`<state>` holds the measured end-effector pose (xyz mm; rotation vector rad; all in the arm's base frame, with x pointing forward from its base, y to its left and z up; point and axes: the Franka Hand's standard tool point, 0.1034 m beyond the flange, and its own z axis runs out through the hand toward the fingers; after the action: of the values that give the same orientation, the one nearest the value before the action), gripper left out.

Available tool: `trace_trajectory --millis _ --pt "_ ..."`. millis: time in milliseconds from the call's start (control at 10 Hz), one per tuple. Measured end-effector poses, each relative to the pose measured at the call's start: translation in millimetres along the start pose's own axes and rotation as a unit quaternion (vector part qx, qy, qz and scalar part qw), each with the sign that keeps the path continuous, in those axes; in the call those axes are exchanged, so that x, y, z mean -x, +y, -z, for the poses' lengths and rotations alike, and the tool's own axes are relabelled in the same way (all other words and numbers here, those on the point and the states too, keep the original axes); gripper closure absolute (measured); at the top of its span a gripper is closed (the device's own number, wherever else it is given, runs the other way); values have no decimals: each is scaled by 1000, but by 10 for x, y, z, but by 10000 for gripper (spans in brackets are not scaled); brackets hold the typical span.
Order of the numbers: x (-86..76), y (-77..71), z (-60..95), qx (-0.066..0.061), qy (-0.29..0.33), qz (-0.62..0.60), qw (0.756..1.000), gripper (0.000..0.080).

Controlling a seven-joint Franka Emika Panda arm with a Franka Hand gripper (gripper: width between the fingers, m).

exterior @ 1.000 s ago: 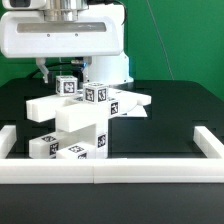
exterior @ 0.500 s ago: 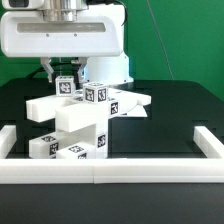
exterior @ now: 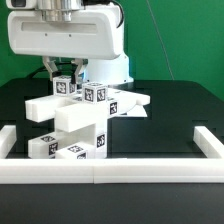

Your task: Assemble chair

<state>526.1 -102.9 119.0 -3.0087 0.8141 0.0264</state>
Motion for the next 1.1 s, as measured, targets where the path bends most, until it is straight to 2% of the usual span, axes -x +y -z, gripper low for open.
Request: trace_trajectory --millis 600,900,1000,1100 --pt "6 -16 -4 0 0 -177 984 515" --pt "11 -31 -6 -2 -1 -280 960 515" --pt "11 -30 -7 -2 -1 -279 960 402" --pt "12 -30 -8 -2 -1 -260 966 402"
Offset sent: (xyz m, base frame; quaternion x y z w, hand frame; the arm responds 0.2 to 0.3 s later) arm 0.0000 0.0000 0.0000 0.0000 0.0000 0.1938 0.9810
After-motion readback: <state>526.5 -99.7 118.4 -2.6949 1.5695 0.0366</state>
